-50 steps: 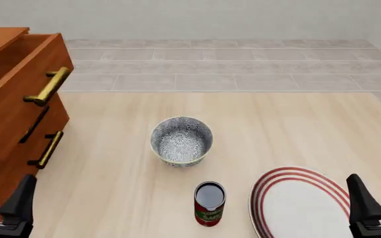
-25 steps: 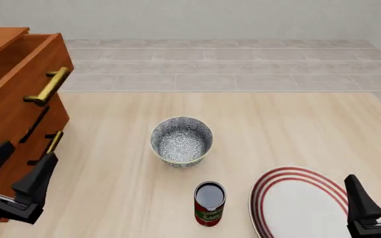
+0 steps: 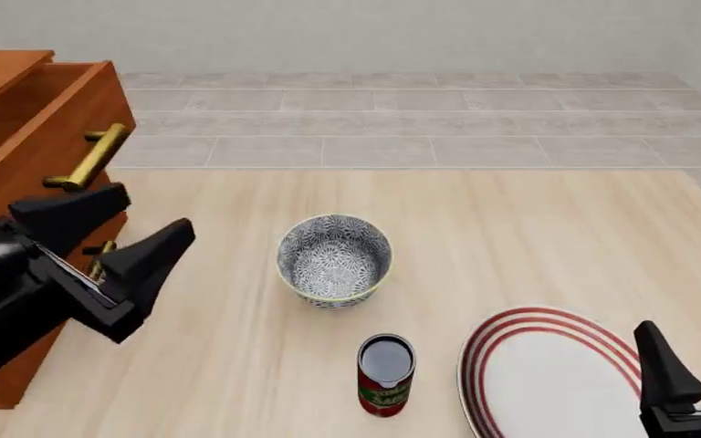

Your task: Put the bowl on top of the cabinet.

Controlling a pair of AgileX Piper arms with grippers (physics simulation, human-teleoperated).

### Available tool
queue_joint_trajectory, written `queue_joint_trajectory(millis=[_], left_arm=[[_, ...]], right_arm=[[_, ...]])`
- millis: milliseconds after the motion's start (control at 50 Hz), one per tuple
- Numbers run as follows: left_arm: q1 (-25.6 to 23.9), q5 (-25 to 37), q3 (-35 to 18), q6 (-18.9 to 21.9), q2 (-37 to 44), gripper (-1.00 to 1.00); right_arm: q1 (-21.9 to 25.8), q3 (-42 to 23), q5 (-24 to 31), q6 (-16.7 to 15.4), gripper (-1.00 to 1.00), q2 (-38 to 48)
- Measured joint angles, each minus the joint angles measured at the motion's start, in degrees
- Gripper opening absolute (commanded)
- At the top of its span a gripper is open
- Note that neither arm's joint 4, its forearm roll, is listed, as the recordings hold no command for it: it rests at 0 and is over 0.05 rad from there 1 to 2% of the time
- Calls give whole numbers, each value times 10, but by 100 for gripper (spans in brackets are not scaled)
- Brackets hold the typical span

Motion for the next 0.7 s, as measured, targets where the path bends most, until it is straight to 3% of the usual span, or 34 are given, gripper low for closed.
queue_joint_trajectory(millis=[420, 700], left_arm=[[-70, 25, -112, -40, 166, 100], [-51, 40, -181, -65, 258, 100]], right_arm=[[-3, 3, 4, -3, 100, -7], [-4, 5, 5, -4, 100, -9]])
